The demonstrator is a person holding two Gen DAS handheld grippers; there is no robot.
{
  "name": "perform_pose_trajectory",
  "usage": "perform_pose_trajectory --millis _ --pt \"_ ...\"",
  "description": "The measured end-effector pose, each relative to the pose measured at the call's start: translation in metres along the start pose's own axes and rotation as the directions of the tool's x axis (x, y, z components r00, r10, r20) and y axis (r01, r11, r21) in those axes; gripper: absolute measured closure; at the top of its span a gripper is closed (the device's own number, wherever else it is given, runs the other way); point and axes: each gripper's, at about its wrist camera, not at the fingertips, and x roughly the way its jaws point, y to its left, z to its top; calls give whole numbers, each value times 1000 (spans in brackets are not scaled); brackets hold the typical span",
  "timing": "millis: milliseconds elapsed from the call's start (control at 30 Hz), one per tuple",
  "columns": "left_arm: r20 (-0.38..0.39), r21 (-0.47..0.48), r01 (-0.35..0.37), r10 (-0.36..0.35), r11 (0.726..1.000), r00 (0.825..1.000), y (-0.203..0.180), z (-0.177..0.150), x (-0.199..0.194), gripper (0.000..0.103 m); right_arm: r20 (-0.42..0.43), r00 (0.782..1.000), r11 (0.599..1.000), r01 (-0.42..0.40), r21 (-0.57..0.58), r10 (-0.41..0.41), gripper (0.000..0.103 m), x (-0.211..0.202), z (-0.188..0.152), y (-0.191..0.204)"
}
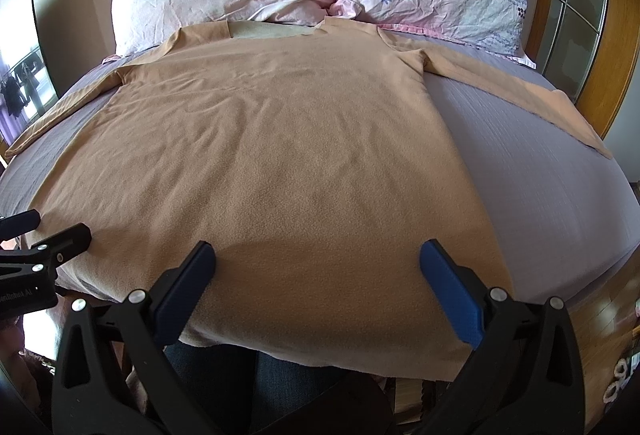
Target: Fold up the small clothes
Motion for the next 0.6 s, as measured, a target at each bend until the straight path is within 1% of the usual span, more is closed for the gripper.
perform_pose_trajectory --millis 67,133,200,233,267,300,333,367,400,433,467,533,600 --pt "19 8 2 -2 1000 1000 0 -2 -1 1 4 999 999 -43 -8 43 2 0 4 -8" --pt "49 19 6 -7 1000 999 0 -4 -2 1 36 996 994 -83 67 80 2 -5 18 -37" --pt "61 32 18 -20 999 998 1 -3 -2 1 110 990 973 -111 203 89 2 -15 38 -87" --pt "59 35 30 -32 999 998 2 1 -2 1 153 985 950 -118 287 77 2 -19 49 -121" --pt "62 33 42 -44 999 997 3 2 -3 1 176 983 926 -116 359 55 5 -20 57 -151" --pt "77 19 73 -74 997 994 7 9 -2 1 183 983 895 -104 434 26 10 -19 64 -181" --pt "90 6 98 -98 995 991 10 14 -1 1 169 985 848 -80 524 -12 26 -15 71 -218" --pt "107 -10 130 -128 991 986 14 19 0 1 158 987 804 -68 591 -32 40 -10 75 -248" --pt "129 -24 172 -167 985 977 19 26 0 1 143 988 750 -53 659 -57 46 -5 77 -278" --pt "148 -32 207 -201 978 968 22 31 0 1 122 989 676 -31 736 -87 53 0 76 -313" --pt "165 -36 242 -233 970 959 25 37 1 1 100 988 617 -8 787 -115 57 5 75 -337" --pt "201 -46 311 -296 949 934 31 47 3 1 51 986 501 36 865 -158 60 14 68 -382" --pt "237 -62 377 -353 924 905 38 57 6 1 34 988 430 35 902 -151 60 24 61 -409"
